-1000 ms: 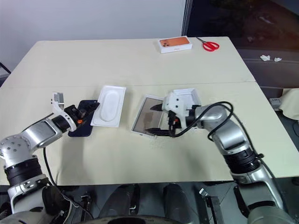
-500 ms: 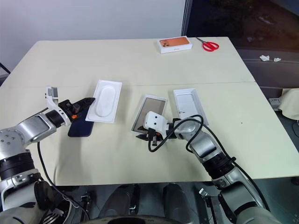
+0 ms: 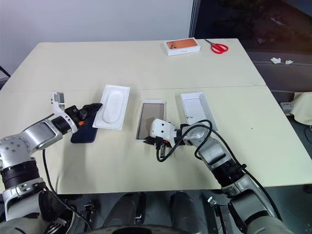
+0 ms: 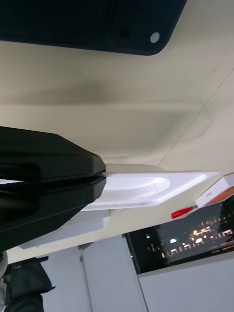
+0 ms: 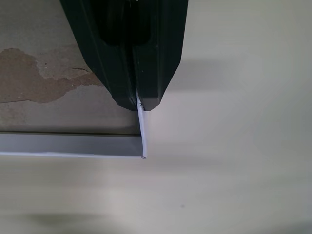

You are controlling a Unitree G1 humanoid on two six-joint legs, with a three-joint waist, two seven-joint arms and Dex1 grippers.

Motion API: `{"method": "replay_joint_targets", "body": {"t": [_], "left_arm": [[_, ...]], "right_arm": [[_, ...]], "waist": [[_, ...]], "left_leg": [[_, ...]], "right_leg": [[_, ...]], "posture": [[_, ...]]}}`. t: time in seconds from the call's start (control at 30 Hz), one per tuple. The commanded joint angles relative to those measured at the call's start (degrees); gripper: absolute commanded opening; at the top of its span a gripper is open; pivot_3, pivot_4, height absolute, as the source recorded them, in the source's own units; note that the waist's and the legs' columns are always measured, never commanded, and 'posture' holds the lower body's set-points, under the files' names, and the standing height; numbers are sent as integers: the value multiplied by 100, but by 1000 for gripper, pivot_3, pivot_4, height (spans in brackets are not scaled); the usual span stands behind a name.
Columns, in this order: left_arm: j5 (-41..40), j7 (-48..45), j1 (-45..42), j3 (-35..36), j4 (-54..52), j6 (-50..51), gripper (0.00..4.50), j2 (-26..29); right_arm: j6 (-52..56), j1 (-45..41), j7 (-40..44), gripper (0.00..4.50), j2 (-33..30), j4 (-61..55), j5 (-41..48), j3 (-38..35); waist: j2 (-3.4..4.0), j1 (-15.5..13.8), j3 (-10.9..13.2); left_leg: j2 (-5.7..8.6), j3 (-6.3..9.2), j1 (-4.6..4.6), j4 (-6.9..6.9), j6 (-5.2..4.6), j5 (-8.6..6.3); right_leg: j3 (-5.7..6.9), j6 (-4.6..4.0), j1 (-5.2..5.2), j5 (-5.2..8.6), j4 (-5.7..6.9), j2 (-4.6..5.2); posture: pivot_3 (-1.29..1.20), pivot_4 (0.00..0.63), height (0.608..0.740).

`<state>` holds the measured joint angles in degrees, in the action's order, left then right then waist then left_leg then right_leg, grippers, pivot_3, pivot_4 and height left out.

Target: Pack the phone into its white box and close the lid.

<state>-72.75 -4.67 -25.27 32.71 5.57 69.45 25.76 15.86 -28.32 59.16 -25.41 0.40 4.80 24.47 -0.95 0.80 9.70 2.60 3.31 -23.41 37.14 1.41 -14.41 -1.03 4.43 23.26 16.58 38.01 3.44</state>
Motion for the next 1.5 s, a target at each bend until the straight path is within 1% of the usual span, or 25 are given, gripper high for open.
{"method": "replay_joint_targets", "body": {"t": [0.03,0.1,0.13,0.2,0.3,0.4,0.5,0.67,0.73,0.8,0.93,1.03,1.07,1.17,1.27,1.3,1.4,1.47,1.5], "left_arm": [[-135,39,-57,0,-228,-100,0,-37],[-183,103,-65,-20,-271,-101,0,-107],[-249,174,-72,-13,-295,-102,0,-172],[-374,322,-67,-35,-386,-70,0,-302],[-443,507,-7,-123,-539,-38,0,-434],[-526,647,34,-190,-633,-40,0,-496],[-271,511,138,-486,-907,-137,0,-456],[-139,784,151,-801,-951,-351,0,-839],[-160,921,169,-847,-987,-399,0,-971],[-154,1033,196,-933,-1098,-440,0,-1100],[-30,1205,267,-1101,-1259,-541,0,-1252],[-5,1245,309,-1247,-1367,-549,876,-1320],[42,1258,314,-1294,-1401,-549,1286,-1295],[108,1262,296,-1320,-1451,-571,2807,-1204],[-121,1234,218,-1182,-1471,-571,2807,-1117],[-86,1166,213,-1200,-1530,-595,2807,-1060],[-335,1099,205,-1142,-1607,-534,2807,-923],[-271,861,247,-1141,-1717,-609,2807,-724],[-90,603,300,-1129,-1796,-771,2807,-566]], "right_arm": [[72,-220,71,30,196,-171,169,-72],[232,-242,130,30,265,-153,273,-107],[220,-196,258,295,209,-202,300,-71],[210,-97,355,937,126,-326,318,-55],[283,-172,263,2376,169,-409,345,-165],[758,-334,217,2376,277,-656,817,-544],[1175,-474,252,2376,165,-858,1286,-995],[1216,-459,744,2376,-776,-693,1611,-1706],[1209,-487,787,2376,-925,-557,1685,-1824],[1015,-473,781,2376,-1048,-372,1570,-1867],[870,-440,690,2376,-1021,-266,1499,-1887],[805,-411,587,2429,-907,-286,1457,-1813],[794,-408,568,2429,-879,-281,1449,-1791],[741,-419,529,2429,-830,-217,1410,-1752],[601,-439,445,2429,-750,-84,1275,-1663],[563,-456,393,2429,-698,-46,1247,-1642],[514,-536,214,2429,-496,29,1174,-1570],[442,-624,-29,2429,-321,157,975,-1466],[395,-683,-236,2429,-162,234,831,-1379]], "waist": [[0,2,0],[0,-2,0],[0,-3,0],[-1,-25,0],[-1,-15,0],[-1,2,0],[-1,0,0],[-3,-104,1],[-3,-114,1],[-3,-106,1],[-3,-49,1],[-3,-20,1],[-3,-20,1],[-3,-23,1],[-3,-19,1],[-3,-19,1],[-3,-18,1],[-3,-16,2],[-3,-1,2]], "left_leg": [[0,0,0,0,0,0],[0,0,0,0,1,0],[0,0,0,0,0,0],[0,1,0,1,1,0],[1,1,-1,4,-3,-2],[0,2,0,0,-3,-2],[-1,2,0,0,-3,-2],[6,3,-1,4,-18,-10],[9,0,-1,4,-23,-13],[7,1,0,2,-24,-13],[2,0,0,0,-21,-12],[2,1,0,0,-13,-7],[2,1,0,0,-13,-7],[2,1,0,0,-10,-5],[2,1,0,0,-10,-5],[2,1,0,0,-9,-5],[1,1,0,0,-4,-2],[2,1,0,0,-4,-2],[2,1,0,0,-1,0]], "right_leg": [[0,0,0,0,0,0],[0,0,0,0,0,0],[0,0,0,0,0,0],[0,0,-2,0,-1,1],[1,0,-4,0,-1,3],[0,0,0,0,1,1],[0,0,1,0,2,-1],[4,0,-9,0,-5,7],[0,0,-10,0,-6,10],[1,0,-8,0,-6,8],[0,0,-5,0,-3,3],[0,0,-6,0,-3,3],[1,0,-6,0,-3,2],[1,0,-6,0,-2,2],[1,0,-6,0,-2,1],[1,0,-6,0,-2,1],[1,0,-5,0,-2,0],[1,0,-6,0,-2,0],[1,0,-5,0,-2,0]], "posture": [[0,150,740],[0,150,740],[0,150,740],[0,150,740],[0,150,740],[0,150,740],[0,150,740],[0,150,740],[0,150,740],[0,150,740],[0,150,740],[0,150,740],[0,150,740],[0,150,740],[0,150,740],[0,150,740],[0,150,740],[0,150,740],[0,150,740]]}}
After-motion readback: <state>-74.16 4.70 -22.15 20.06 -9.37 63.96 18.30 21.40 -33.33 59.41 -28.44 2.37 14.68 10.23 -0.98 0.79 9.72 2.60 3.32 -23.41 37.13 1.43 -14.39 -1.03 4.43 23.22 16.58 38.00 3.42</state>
